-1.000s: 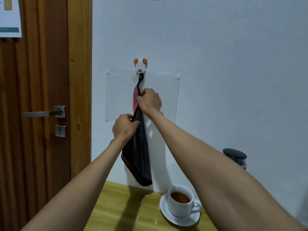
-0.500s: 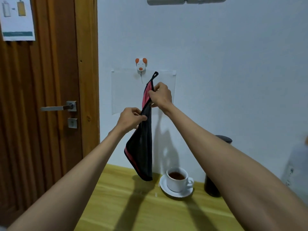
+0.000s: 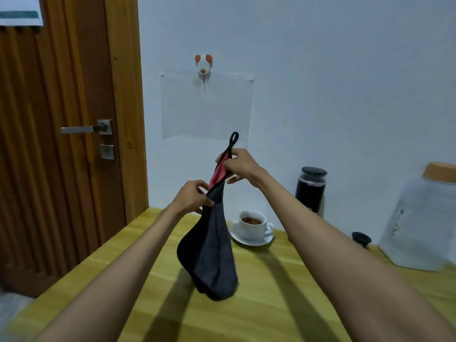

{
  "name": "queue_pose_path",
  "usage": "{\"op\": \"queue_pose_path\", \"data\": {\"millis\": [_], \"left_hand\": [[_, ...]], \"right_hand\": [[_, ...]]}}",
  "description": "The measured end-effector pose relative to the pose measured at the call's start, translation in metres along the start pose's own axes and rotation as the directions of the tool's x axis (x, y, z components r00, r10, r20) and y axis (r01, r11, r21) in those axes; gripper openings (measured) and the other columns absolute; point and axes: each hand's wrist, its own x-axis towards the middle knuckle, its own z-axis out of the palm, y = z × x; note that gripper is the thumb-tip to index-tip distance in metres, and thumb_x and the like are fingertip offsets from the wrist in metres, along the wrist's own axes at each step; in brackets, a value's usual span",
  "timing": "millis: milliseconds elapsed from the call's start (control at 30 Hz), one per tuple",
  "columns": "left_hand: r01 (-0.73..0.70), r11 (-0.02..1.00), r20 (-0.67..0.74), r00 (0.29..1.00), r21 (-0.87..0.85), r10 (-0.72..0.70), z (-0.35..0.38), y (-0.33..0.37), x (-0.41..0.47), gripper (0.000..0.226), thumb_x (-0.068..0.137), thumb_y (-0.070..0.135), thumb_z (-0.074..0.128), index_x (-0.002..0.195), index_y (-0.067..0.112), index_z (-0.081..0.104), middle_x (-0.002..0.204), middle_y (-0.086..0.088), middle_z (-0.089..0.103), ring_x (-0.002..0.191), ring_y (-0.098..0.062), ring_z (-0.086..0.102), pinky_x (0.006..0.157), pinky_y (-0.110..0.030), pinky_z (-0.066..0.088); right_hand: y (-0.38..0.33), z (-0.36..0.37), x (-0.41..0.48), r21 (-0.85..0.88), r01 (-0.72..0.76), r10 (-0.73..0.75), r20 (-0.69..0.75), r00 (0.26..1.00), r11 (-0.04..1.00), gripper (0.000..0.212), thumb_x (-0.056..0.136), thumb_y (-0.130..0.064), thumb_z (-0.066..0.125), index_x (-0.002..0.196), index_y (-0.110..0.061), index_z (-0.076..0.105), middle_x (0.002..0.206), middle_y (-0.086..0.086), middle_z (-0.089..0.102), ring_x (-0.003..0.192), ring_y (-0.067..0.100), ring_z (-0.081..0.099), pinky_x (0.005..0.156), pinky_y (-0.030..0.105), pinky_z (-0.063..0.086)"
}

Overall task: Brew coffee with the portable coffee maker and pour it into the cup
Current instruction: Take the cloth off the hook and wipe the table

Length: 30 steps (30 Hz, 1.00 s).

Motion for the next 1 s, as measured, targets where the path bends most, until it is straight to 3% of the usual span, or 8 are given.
{"op": "queue_pose_path", "data": {"millis": [133, 267, 400, 500, 700, 800, 900, 1000], "left_hand": [[-0.064, 0.993, -0.242, 0.967, 0.094, 0.086, 0.028, -0.040, -0.006, 0.016, 0.078, 0.005, 0.075, 0.088, 0.014, 0.069, 0.081, -0.004, 0.070, 0.078, -0.031, 0.068, 0.074, -0.047, 0.058], [-0.135, 0.975, -0.194, 0.966, 0.176, 0.169, 0.044, -0.059, -0.019, 0.024, 0.073, -0.003, 0.070, 0.071, 0.021, 0.071, 0.071, 0.003, 0.073, 0.070, -0.021, 0.068, 0.070, -0.041, 0.055], [-0.088, 0.957, 0.021, 0.996, 0.277, 0.085, 0.047, -0.073, -0.031, 0.035, 0.071, -0.010, 0.059, 0.069, 0.020, 0.075, 0.079, -0.006, 0.076, 0.077, -0.025, 0.068, 0.072, -0.034, 0.054], [-0.004, 0.958, 0.152, 0.988, 0.288, -0.041, 0.051, -0.087, -0.043, 0.033, 0.074, -0.008, 0.060, 0.086, 0.014, 0.082, 0.083, -0.007, 0.075, 0.082, -0.018, 0.066, 0.078, -0.029, 0.053], [-0.006, 0.995, -0.078, 0.997, -0.096, -0.002, 0.049, -0.106, -0.072, 0.032, 0.071, -0.009, 0.059, 0.093, 0.009, 0.074, 0.092, -0.008, 0.075, 0.093, -0.026, 0.070, 0.084, -0.034, 0.057], [0.012, 0.972, -0.239, 0.970, 0.236, 0.046, 0.049, -0.128, -0.091, 0.034, 0.079, 0.017, 0.062, 0.110, 0.029, 0.065, 0.111, 0.008, 0.066, 0.102, -0.015, 0.062, 0.086, -0.033, 0.053], [0.079, 0.816, -0.130, 0.992, 0.572, -0.004, 0.047, -0.153, -0.090, 0.049, 0.103, 0.031, 0.043, 0.149, 0.013, 0.041, 0.155, -0.007, 0.040, 0.144, -0.024, 0.033, 0.119, -0.043, 0.024], [0.118, 0.737, -0.071, 0.993, 0.665, -0.095, 0.052, -0.160, -0.091, 0.060, 0.107, 0.042, 0.024, 0.159, 0.013, 0.017, 0.167, -0.005, 0.012, 0.154, -0.021, 0.005, 0.124, -0.047, 0.000]], "right_hand": [[0.031, 0.004, -0.025, -0.146, -0.029, 0.062, 0.226, 0.972, 0.989, 0.020, 0.081, -0.001, 0.054, 0.083, -0.009, 0.073, 0.083, 0.011, 0.075, 0.070, 0.020, 0.072, 0.058, 0.028, 0.058], [0.067, 0.015, -0.044, -0.313, -0.115, 0.234, 0.377, 0.896, 0.943, 0.018, 0.080, -0.011, 0.062, 0.091, -0.006, 0.075, 0.088, 0.009, 0.076, 0.073, 0.020, 0.073, 0.061, 0.029, 0.059], [0.088, 0.032, -0.053, -0.370, -0.141, 0.268, 0.316, 0.910, 0.918, 0.016, 0.085, -0.019, 0.059, 0.083, -0.006, 0.069, 0.069, 0.003, 0.072, 0.065, 0.018, 0.070, 0.064, 0.035, 0.063], [0.098, 0.056, -0.061, -0.419, -0.093, 0.168, 0.146, 0.975, 0.903, 0.013, 0.092, -0.016, 0.051, 0.086, -0.009, 0.060, 0.085, 0.011, 0.070, 0.079, 0.027, 0.067, 0.071, 0.040, 0.057], [0.138, 0.109, -0.084, -0.397, 0.035, 0.014, 0.119, 0.993, 0.917, 0.033, 0.099, -0.014, 0.036, 0.126, -0.017, 0.056, 0.121, 0.017, 0.059, 0.111, 0.036, 0.054, 0.092, 0.044, 0.045], [0.156, 0.130, -0.095, -0.429, 0.106, -0.032, 0.175, 0.984, 0.897, 0.036, 0.101, -0.020, 0.033, 0.131, -0.021, 0.054, 0.126, 0.016, 0.056, 0.117, 0.034, 0.048, 0.099, 0.043, 0.040], [0.166, 0.144, -0.100, -0.542, 0.143, -0.072, 0.151, 0.986, 0.828, 0.042, 0.101, -0.039, 0.034, 0.139, -0.028, 0.050, 0.132, 0.011, 0.055, 0.117, 0.032, 0.045, 0.102, 0.045, 0.037], [0.171, 0.146, -0.100, -0.575, 0.129, -0.071, 0.122, 0.990, 0.808, 0.049, 0.098, -0.050, 0.040, 0.141, -0.029, 0.049, 0.136, 0.007, 0.054, 0.120, 0.029, 0.044, 0.101, 0.041, 0.038]]}}
